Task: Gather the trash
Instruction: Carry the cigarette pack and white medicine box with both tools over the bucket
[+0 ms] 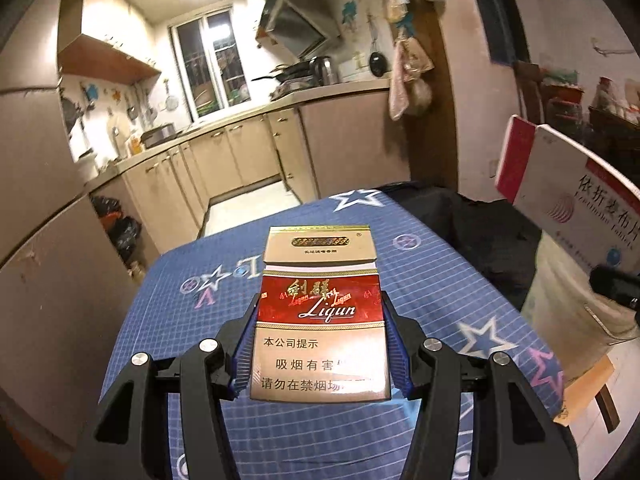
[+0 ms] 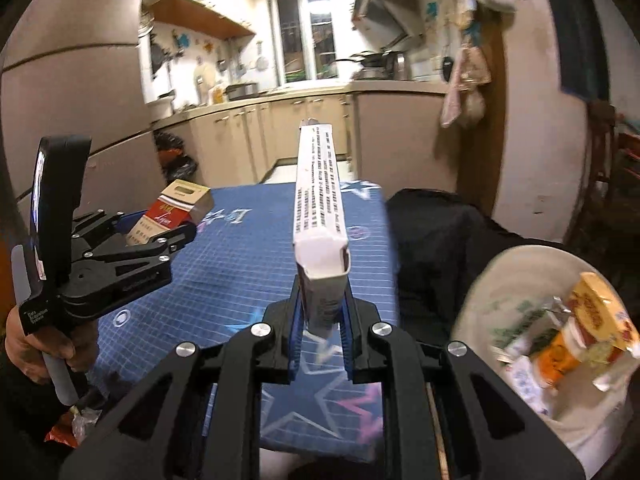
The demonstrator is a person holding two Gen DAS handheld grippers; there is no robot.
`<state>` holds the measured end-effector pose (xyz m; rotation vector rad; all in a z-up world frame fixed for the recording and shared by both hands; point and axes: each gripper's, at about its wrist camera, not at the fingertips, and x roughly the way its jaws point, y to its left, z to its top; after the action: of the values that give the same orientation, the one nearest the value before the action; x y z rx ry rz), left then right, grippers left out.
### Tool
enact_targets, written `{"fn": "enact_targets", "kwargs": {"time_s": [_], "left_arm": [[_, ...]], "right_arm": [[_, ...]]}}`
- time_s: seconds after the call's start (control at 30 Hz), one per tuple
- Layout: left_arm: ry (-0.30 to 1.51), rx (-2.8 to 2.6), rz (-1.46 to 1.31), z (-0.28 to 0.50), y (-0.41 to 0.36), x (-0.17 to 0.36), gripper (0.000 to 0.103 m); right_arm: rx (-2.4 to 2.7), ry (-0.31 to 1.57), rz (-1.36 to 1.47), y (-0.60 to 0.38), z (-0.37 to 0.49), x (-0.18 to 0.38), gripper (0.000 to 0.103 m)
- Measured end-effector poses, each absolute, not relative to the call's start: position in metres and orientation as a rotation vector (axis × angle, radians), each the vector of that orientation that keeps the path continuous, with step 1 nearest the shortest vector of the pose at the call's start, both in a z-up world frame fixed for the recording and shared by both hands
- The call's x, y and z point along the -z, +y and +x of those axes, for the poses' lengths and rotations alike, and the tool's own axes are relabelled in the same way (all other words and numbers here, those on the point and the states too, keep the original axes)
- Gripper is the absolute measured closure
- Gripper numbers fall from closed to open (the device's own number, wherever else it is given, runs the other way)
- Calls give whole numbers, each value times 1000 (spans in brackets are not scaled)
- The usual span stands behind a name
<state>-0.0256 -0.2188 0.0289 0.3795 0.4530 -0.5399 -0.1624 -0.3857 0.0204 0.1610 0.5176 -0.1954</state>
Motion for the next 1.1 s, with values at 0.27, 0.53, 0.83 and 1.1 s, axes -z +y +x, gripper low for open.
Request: {"fn": "enact_targets", "kwargs": {"time_s": [0.27,0.53,0.83,1.1], "left_arm": [[404,635,425,-56,-268,-40,47],[357,730,468,-91,-321,-45,47],[329,833,523,-124,-379,-40,47],[335,934,566,-147,-434,-29,47]], "right_arm": [[312,474,184,-420,-206,-28,88],[396,452,193,-452,-237,-31,88],[500,446,189,-489,-270,-33,88],[577,466,204,-525,-292,-30,88]]}}
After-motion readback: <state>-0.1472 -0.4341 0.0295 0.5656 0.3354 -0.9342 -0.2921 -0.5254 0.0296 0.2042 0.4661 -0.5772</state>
